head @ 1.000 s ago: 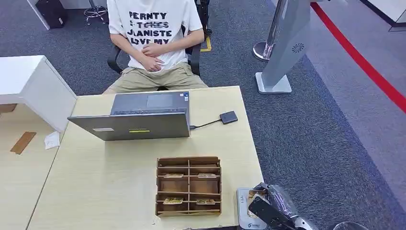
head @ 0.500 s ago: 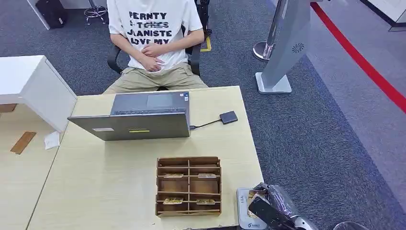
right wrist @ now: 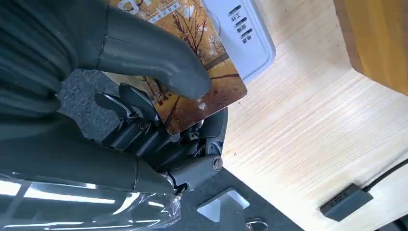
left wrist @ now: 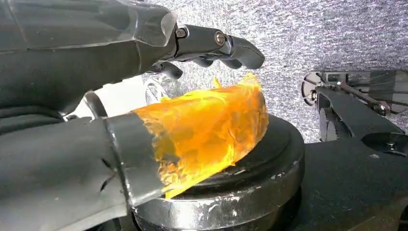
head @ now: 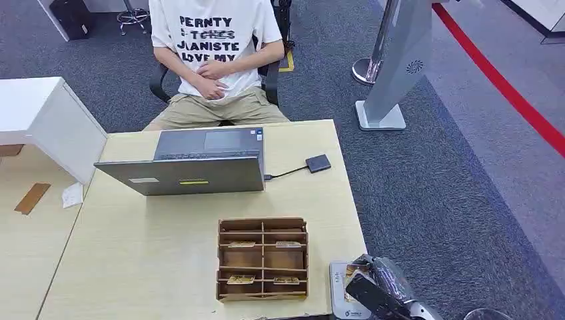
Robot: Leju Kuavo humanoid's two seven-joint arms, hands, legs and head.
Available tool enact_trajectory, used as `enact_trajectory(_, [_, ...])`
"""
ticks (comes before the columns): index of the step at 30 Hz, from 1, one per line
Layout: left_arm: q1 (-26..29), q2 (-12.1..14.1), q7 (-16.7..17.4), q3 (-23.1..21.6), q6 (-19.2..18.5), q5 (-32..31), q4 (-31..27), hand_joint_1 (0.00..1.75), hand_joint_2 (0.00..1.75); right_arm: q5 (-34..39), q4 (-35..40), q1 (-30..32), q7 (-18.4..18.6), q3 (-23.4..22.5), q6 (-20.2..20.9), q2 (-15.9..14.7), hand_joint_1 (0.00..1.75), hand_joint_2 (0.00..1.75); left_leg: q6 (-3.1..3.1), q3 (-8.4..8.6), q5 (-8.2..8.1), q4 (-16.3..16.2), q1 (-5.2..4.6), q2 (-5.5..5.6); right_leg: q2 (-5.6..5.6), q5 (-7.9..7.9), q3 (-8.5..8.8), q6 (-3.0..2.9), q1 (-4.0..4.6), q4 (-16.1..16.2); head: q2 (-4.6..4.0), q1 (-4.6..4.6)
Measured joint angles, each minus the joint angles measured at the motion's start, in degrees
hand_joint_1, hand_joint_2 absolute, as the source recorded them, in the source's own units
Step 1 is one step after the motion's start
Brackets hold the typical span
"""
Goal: Pass the card to the sensor for recognition and then transmit it.
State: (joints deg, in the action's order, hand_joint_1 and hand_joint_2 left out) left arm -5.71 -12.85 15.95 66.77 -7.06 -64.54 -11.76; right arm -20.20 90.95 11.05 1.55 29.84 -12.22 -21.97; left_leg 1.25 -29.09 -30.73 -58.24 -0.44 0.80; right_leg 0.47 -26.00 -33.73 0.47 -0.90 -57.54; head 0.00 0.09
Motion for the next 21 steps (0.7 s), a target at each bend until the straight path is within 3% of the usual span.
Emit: enact_trajectory(21, [0.0,0.0,0.22,0.0,0.18,-0.06,0.0,0.0,0.0,0.0,0.0,0.03,-0.09,0.46,-0.33,-0.09,1.75,1.75,0.0,0.0,0.0,0.0,0.0,0.0,0.0,0.0,0.0,0.0,0.0,0.0,0.0,0.0])
